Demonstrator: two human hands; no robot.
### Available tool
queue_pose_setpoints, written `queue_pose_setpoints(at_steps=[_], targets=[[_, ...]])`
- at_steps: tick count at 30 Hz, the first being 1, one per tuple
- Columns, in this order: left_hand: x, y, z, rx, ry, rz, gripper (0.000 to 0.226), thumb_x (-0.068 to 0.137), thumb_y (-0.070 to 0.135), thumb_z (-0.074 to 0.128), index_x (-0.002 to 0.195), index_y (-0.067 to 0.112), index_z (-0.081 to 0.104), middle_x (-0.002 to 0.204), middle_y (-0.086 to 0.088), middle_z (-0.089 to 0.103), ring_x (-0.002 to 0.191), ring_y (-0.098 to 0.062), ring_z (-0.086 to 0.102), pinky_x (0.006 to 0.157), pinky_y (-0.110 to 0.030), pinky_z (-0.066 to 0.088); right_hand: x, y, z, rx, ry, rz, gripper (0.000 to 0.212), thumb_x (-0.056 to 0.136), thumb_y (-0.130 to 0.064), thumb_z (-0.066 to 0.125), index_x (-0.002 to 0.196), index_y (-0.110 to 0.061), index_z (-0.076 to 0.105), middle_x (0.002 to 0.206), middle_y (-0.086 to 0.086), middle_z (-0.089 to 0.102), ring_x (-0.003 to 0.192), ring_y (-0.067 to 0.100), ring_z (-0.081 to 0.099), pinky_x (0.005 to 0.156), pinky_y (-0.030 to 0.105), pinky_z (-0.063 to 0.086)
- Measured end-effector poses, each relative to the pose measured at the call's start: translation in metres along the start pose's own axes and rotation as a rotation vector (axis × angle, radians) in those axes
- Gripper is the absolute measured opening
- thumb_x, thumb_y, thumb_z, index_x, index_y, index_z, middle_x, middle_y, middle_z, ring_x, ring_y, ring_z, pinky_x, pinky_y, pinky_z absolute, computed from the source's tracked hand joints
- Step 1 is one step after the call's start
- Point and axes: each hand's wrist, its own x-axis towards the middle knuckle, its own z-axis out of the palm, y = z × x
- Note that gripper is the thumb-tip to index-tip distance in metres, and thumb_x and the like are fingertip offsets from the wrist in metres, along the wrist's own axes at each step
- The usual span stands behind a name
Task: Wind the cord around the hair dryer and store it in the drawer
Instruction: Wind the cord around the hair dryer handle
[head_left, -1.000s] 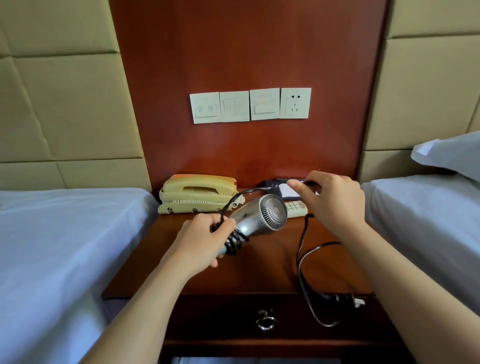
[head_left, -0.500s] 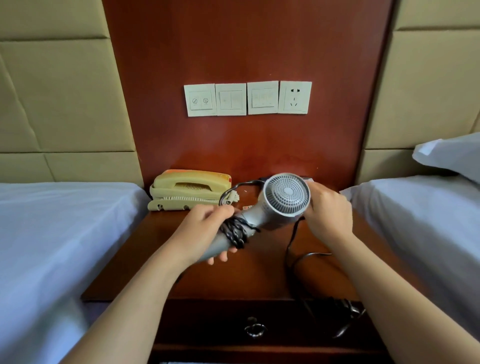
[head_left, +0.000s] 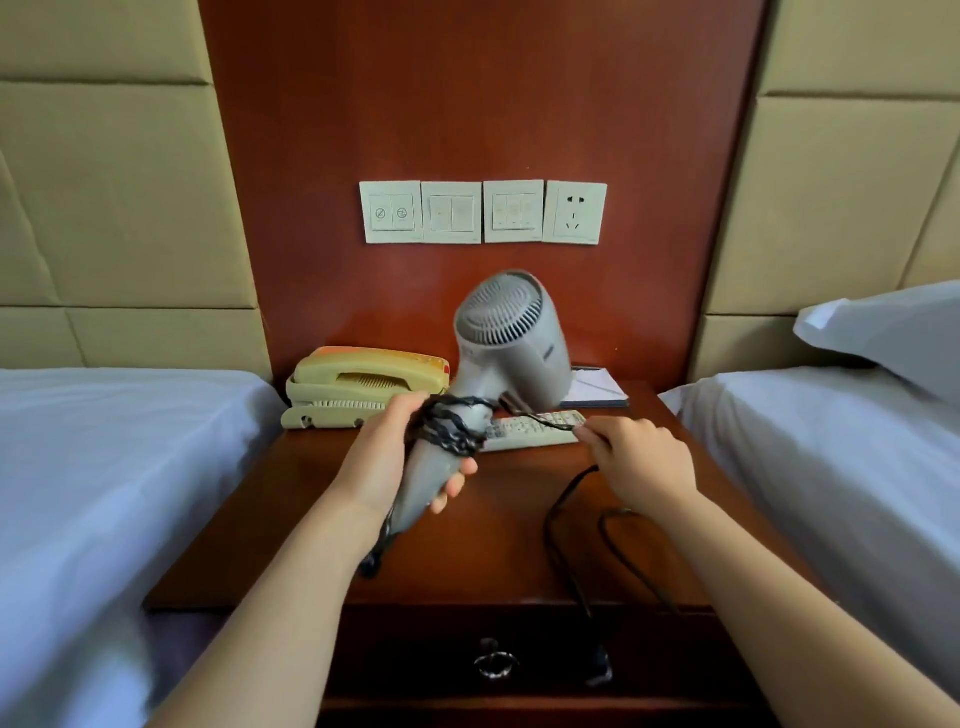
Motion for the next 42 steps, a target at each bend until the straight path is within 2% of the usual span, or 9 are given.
queue_pose_setpoints(at_steps=[4, 7, 13, 20, 27, 31, 33, 36, 42], targets=[[-0.012, -0.022, -0.015, -0.225, -0.066, 0.091, 0.058, 0.096, 0.04, 0.033, 0.077, -0.005, 0.064, 0.055, -0.015, 0.06, 0.038, -0.02, 0.048, 0.034, -0.02, 0.035, -0.009, -0.008, -0.003, -0.008, -0.034, -0.013, 0.039, 0.095, -0.052, 0.036, 0.096, -0.024, 0.064, 0.101, 0.007, 0.068, 0.097, 0.036, 0.06, 0.063, 0.031, 0.034], [-0.005, -0.028, -0.028, -0.191, 0.065, 0.083, 0.056, 0.095, 0.042, 0.04, 0.083, -0.006, 0.066, 0.057, -0.015, 0.063, 0.039, -0.021, 0.05, 0.036, -0.023, 0.037, -0.019, -0.003, -0.004, -0.002, -0.048, -0.068, 0.037, 0.093, -0.054, 0.037, 0.102, -0.032, 0.065, 0.099, 0.002, 0.07, 0.096, 0.032, 0.062, 0.063, 0.031, 0.037], [0.003, -0.036, -0.055, -0.285, 0.206, -0.036, 0.048, 0.095, 0.038, 0.043, 0.094, -0.006, 0.062, 0.052, -0.013, 0.063, 0.034, -0.018, 0.051, 0.034, -0.022, 0.04, -0.028, 0.002, -0.01, 0.008, 0.012, -0.353, 0.036, 0.09, -0.055, 0.042, 0.087, -0.029, 0.066, 0.078, -0.003, 0.071, 0.075, 0.026, 0.065, 0.05, 0.028, 0.032], [0.0, -0.037, -0.048, -0.286, 0.313, 0.079, 0.036, 0.1, 0.039, 0.038, 0.129, 0.022, 0.052, 0.066, -0.016, 0.062, 0.037, -0.017, 0.052, 0.037, -0.02, 0.039, -0.029, -0.014, -0.029, -0.007, 0.33, -0.543, 0.058, 0.097, -0.052, 0.022, 0.074, -0.022, 0.065, 0.059, -0.004, 0.064, 0.05, 0.019, 0.06, 0.036, 0.027, 0.039], [-0.006, -0.036, -0.046, 0.028, 0.36, 0.144, 0.037, 0.1, 0.038, 0.033, 0.131, 0.027, 0.049, 0.073, -0.011, 0.065, 0.052, -0.019, 0.057, 0.044, -0.024, 0.04, -0.024, -0.041, -0.053, 0.026, 0.551, -0.604, 0.048, 0.099, -0.041, 0.033, 0.073, -0.015, 0.063, 0.055, 0.0, 0.057, 0.047, 0.022, 0.055, 0.035, 0.03, 0.041], [-0.011, -0.035, -0.035, 0.281, 0.389, 0.197, 0.037, 0.099, 0.041, 0.031, 0.133, 0.031, 0.042, 0.099, -0.013, 0.069, 0.058, -0.016, 0.063, 0.048, -0.026, 0.045, -0.019, -0.057, -0.07, 0.087, 0.606, -0.639, 0.039, 0.098, -0.036, 0.041, 0.077, -0.013, 0.065, 0.057, 0.0, 0.057, 0.048, 0.022, 0.055, 0.037, 0.032, 0.043], [-0.014, -0.037, -0.03, 0.364, 0.399, 0.222, 0.041, 0.096, 0.045, 0.033, 0.136, 0.035, 0.033, 0.106, -0.013, 0.068, 0.069, -0.023, 0.068, 0.065, -0.035, 0.055, -0.018, -0.062, -0.074, 0.102, 0.606, -0.66, 0.039, 0.098, -0.036, 0.04, 0.079, -0.013, 0.065, 0.058, 0.0, 0.059, 0.048, 0.022, 0.055, 0.037, 0.032, 0.043], [-0.019, -0.036, -0.027, 0.489, 0.363, 0.235, 0.06, 0.085, 0.052, 0.049, 0.14, 0.04, 0.027, 0.114, -0.007, 0.066, 0.094, -0.033, 0.066, 0.086, -0.045, 0.053, -0.02, -0.066, -0.077, 0.12, 0.596, -0.661, 0.037, 0.098, -0.034, 0.041, 0.08, -0.013, 0.065, 0.059, -0.001, 0.059, 0.048, 0.022, 0.055, 0.037, 0.034, 0.044], [-0.038, -0.026, -0.012, 0.726, 0.348, 0.191, 0.074, 0.075, 0.066, 0.057, 0.137, 0.031, 0.034, 0.119, -0.005, 0.061, 0.108, -0.031, 0.058, 0.075, -0.031, 0.041, -0.026, -0.085, -0.09, 0.109, 0.625, -0.71, 0.03, 0.093, -0.028, 0.05, 0.073, -0.012, 0.065, 0.054, -0.002, 0.053, 0.046, 0.019, 0.05, 0.035, 0.031, 0.039]])
